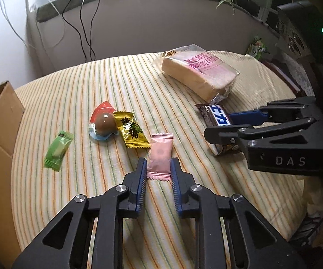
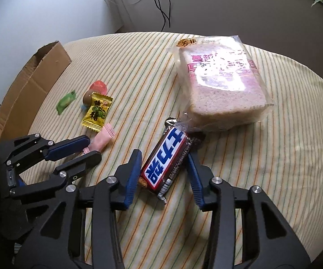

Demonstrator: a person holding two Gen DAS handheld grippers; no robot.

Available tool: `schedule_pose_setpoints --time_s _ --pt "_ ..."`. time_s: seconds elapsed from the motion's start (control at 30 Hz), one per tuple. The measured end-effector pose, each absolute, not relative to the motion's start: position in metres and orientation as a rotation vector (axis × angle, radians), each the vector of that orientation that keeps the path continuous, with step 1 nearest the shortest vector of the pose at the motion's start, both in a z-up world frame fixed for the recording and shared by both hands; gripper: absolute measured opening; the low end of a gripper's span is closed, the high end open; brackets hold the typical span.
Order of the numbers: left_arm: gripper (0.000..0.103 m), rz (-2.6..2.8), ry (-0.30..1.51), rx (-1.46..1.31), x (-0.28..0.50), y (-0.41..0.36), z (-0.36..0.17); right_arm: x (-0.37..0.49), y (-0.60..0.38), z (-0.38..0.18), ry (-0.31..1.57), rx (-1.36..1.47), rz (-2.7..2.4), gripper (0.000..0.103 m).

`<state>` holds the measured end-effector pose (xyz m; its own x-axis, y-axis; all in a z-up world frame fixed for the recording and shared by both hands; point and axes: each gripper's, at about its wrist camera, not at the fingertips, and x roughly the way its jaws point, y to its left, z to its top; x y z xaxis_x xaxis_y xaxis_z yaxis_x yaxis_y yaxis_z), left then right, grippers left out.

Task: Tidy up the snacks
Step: 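Grasp the pink candy with the left tool while the right tool grasps the second Snickers bar, then carry the pink candy and Snickers bar into the box and open both tools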

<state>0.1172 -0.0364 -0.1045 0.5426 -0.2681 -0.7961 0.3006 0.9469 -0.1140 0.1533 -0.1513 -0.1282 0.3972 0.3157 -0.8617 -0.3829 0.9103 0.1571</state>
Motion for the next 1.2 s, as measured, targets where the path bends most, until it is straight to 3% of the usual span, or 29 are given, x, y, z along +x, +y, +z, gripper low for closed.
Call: schedule_pose_setpoints --time_s 0.23,0.8,1.2 --pt "0.019 -0.337 0.929 0.001 0.107 -0.031 -0.101 0.144 -0.160 -0.126 1.066 -0.042 0.458 0.031" --pt "0.019 -0.273 0.823 -0.075 0.083 0.002 -0.067 0.127 -0.159 -0.086 0.969 -0.031 0.498 0.030" --pt "0.019 -0.132 0.734 -0.126 0.065 0.072 -0.037 0.128 -0.108 -0.051 0.893 -0.055 0.578 0.030"
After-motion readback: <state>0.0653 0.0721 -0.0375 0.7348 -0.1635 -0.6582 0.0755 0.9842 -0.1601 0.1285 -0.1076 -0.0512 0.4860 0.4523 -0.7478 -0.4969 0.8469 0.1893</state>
